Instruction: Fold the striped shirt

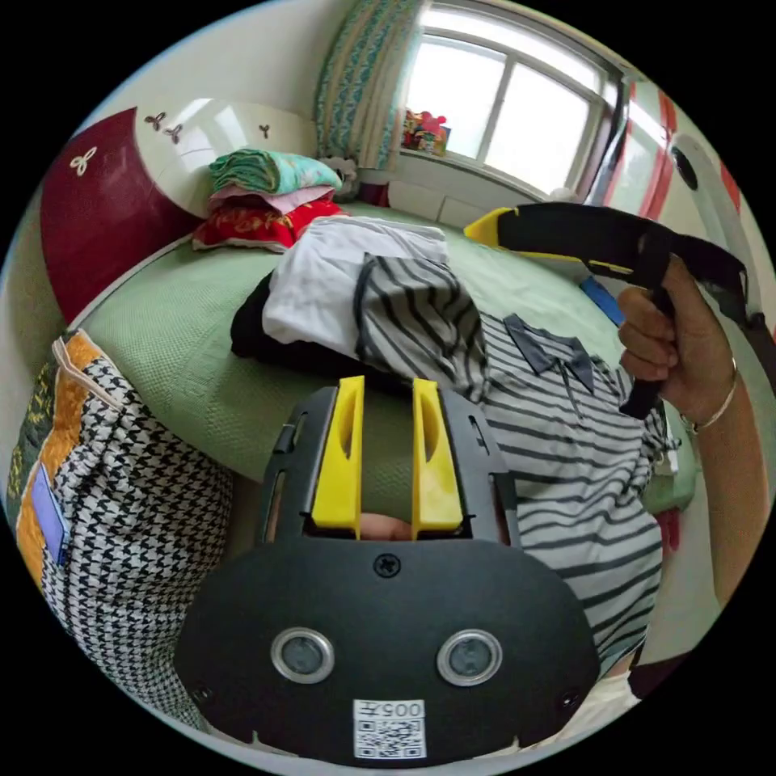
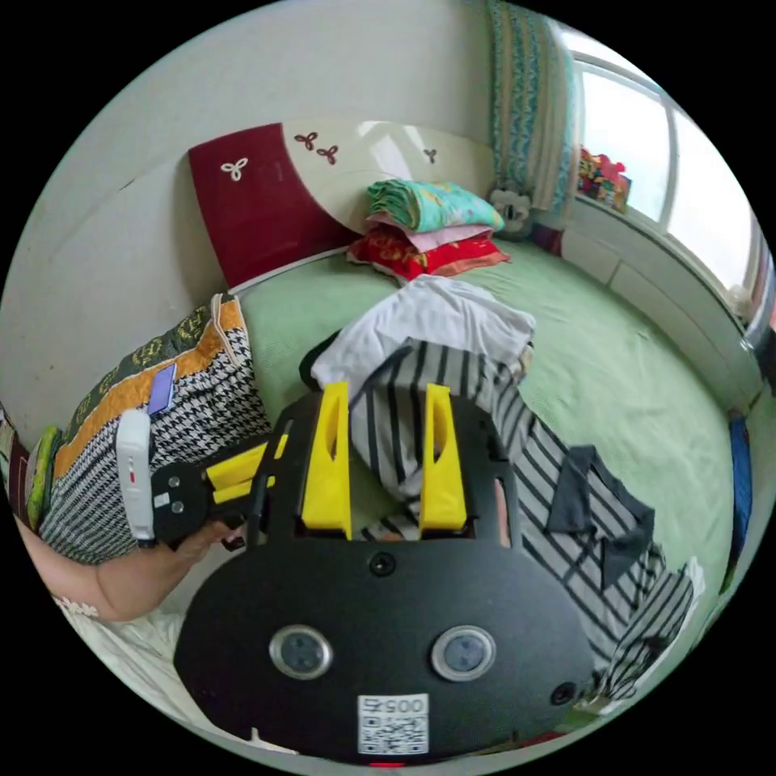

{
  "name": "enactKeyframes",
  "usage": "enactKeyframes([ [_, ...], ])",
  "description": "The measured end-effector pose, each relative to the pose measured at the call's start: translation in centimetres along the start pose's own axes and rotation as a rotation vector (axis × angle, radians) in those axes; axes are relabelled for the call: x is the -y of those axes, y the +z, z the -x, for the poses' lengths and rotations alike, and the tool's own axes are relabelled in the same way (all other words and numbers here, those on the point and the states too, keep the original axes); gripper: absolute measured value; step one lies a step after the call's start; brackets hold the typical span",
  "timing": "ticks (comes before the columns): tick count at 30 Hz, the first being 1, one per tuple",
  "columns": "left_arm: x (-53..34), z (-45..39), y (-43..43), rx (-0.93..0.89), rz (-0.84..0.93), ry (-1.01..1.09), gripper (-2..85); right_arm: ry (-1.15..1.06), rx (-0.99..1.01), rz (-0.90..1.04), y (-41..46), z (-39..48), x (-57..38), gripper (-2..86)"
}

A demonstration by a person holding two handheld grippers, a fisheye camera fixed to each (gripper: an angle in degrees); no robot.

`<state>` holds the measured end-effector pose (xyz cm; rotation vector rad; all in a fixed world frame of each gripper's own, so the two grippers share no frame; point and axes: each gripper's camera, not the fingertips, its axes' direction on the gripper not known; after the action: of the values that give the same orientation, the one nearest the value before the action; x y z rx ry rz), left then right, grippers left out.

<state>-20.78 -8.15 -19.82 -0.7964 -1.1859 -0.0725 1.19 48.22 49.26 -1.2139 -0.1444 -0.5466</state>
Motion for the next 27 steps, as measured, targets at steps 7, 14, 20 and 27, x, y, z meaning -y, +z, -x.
enactKeyframes([
  [7,2.5,2.2,2.3,0.001,-0.014,-0.026,10.9,0.065,0.021,0.159,9.3,-1.7,9.2,12.3],
  [14,3.6,1.9,4.3,0.004,0.078,0.002,5.3,0.185,-0.036,0.287,15.0,-4.2,12.2,6.4],
  [20,3.6,1.0,1.5,-0.056,0.003,0.052,5.0,0.181,-0.027,0.158,10.0,-6.2,12.8,1.2],
  [27,2.1,-4.0,-3.0,-0.213,-0.074,0.231,4.6,0.269,-0.066,0.038,0.0,-13.0,9.5,0.7],
])
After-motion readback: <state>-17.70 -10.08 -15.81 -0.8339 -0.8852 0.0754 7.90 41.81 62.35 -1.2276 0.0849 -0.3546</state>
